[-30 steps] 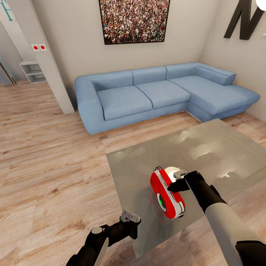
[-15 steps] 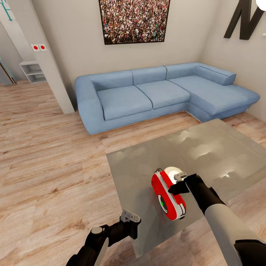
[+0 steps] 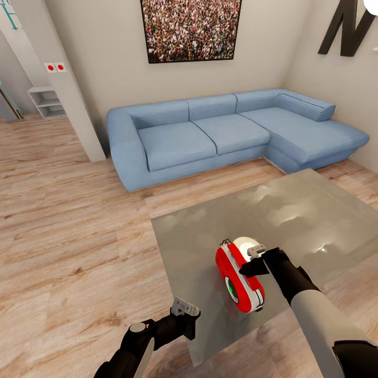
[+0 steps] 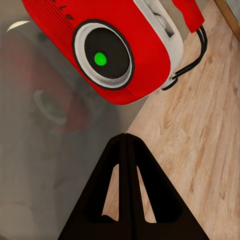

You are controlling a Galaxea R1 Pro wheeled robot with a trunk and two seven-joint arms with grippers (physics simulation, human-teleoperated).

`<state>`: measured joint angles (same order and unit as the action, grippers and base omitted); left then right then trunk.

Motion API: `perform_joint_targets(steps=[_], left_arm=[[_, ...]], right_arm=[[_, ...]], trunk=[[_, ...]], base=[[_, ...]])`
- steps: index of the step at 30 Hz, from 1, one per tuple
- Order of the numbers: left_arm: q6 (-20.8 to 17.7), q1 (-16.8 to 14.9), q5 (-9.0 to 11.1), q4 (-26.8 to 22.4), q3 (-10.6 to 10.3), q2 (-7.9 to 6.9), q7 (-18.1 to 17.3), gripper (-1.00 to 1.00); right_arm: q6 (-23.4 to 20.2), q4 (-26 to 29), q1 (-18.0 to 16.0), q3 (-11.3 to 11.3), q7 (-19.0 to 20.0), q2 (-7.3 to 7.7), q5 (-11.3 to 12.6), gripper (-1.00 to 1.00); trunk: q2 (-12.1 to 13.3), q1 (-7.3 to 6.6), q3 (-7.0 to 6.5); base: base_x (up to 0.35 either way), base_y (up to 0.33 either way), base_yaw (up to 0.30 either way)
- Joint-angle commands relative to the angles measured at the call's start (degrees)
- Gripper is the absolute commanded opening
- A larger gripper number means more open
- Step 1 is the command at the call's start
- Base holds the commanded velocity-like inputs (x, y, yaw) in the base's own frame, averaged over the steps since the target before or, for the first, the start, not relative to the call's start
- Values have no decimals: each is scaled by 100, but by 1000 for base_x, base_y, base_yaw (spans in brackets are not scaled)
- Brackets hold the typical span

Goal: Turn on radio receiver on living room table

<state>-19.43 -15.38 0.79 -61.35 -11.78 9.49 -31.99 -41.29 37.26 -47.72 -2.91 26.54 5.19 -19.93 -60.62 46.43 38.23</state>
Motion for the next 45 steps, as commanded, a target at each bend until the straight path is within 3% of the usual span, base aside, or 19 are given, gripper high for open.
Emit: perform_joint_targets(steps=[1, 14, 26, 27, 45], left_arm=[[0, 0, 0, 0, 0, 0, 0, -100], [1, 0, 3, 0, 0, 0, 0, -100], [6, 0, 2, 0, 0, 0, 0, -100], [4, 0, 3, 0, 0, 0, 0, -100], [9, 0, 6, 0, 0, 0, 0, -100]], right_arm=[[-2, 1, -1, 0, 0, 0, 15, -100], [314, -284, -1, 1, -16, -53, 15, -100], [349, -315, -1, 1, -18, -63, 15, -100], [349, -315, -1, 1, -18, -62, 15, 100], [355, -316, -1, 1, -18, -62, 5, 100]], trunk=[[0, 0, 0], [0, 0, 0], [0, 0, 0], [0, 0, 0], [0, 0, 0]], base=[[0, 0, 0], [0, 0, 0], [0, 0, 0], [0, 0, 0], [0, 0, 0]])
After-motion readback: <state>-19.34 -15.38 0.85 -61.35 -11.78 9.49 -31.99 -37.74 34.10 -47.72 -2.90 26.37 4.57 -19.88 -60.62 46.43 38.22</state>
